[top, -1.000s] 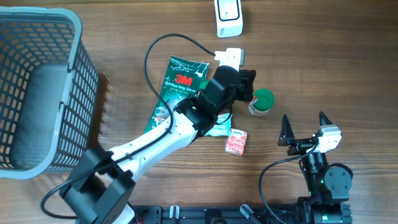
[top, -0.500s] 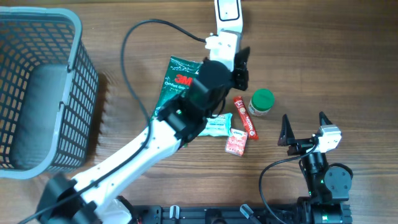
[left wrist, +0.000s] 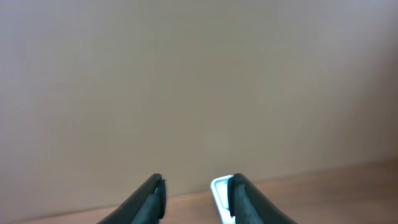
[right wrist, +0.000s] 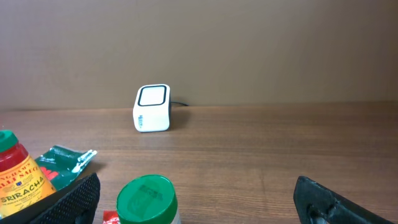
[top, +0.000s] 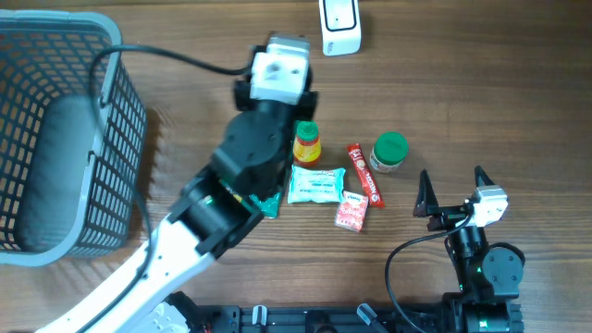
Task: Scan the item barcode
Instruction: 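Move the left gripper back toward the basket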
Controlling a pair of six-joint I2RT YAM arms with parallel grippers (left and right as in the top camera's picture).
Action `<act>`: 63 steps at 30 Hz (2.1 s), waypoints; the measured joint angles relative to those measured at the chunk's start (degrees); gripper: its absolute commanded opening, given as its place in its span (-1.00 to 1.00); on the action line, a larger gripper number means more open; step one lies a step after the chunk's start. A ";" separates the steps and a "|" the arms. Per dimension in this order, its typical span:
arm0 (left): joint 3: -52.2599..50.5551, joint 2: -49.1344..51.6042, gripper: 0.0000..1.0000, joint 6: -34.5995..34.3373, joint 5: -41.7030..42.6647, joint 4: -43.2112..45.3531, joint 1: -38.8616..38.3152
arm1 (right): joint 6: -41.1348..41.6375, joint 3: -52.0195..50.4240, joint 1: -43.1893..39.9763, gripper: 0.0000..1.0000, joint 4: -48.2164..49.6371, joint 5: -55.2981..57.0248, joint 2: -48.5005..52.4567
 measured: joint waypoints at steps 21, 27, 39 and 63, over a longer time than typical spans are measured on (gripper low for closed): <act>1.33 -12.92 1.00 -25.09 6.64 -68.39 6.40 | 0.00 0.00 -0.02 0.99 0.00 0.00 0.02; 1.33 -12.92 1.00 -26.73 8.31 -71.41 6.40 | 0.00 0.00 0.00 0.99 0.00 0.00 0.02; 1.33 -12.92 1.00 -26.93 8.37 -71.43 6.40 | 0.00 0.00 -0.02 0.99 0.00 0.00 0.02; 1.33 -12.92 1.00 -26.93 8.59 -71.41 6.40 | -0.59 0.00 0.00 0.99 0.55 4.33 0.02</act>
